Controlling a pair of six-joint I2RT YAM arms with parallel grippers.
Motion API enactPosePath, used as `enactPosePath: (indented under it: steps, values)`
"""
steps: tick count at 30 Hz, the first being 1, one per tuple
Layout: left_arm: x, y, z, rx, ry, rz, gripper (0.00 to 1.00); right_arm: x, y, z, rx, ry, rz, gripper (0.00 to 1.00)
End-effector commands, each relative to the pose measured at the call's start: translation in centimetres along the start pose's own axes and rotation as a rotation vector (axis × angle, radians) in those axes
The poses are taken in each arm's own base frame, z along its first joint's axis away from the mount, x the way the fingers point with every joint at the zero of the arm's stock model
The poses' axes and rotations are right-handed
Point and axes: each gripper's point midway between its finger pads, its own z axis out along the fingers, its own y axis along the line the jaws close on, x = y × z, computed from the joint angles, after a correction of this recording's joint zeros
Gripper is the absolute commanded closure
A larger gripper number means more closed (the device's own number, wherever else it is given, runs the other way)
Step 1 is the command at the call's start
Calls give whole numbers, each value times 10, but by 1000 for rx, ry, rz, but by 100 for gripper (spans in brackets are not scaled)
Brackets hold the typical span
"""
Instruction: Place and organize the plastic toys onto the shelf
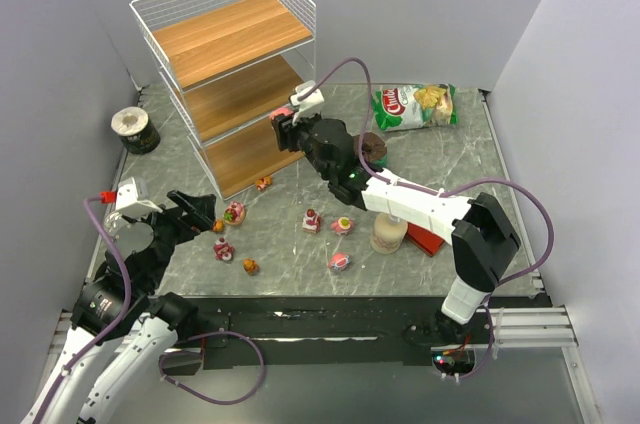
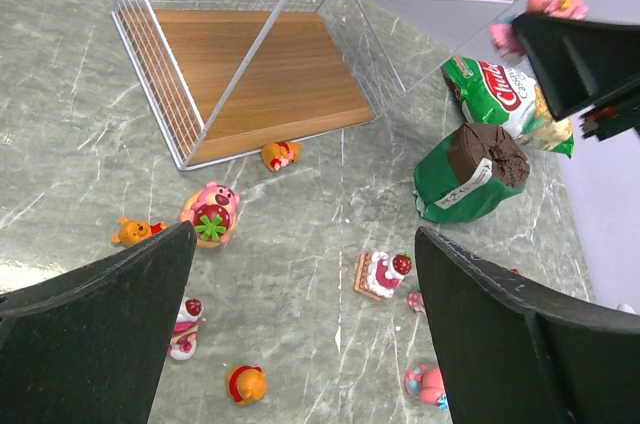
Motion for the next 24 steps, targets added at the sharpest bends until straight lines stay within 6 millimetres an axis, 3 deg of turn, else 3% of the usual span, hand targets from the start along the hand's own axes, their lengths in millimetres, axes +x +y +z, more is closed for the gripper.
enactPosePath:
  steps: [1, 4, 10, 13, 24]
  values:
    - [-2, 0, 3, -6, -12, 16, 3, -75, -4, 0, -20, -217, -176, 100]
    - [-1, 0, 4, -10, -6, 17, 3, -85, -2, 6, -46, -260, -216, 100]
    - [-2, 0, 4, -9, -9, 16, 3, -85, -12, 22, -110, -288, -220, 100]
    - [-1, 1, 5, -13, -5, 17, 3, -80, -20, 30, -132, -283, -205, 100]
    - [3, 2, 10, -32, 14, 28, 3, -66, -20, 59, -180, -289, -162, 100]
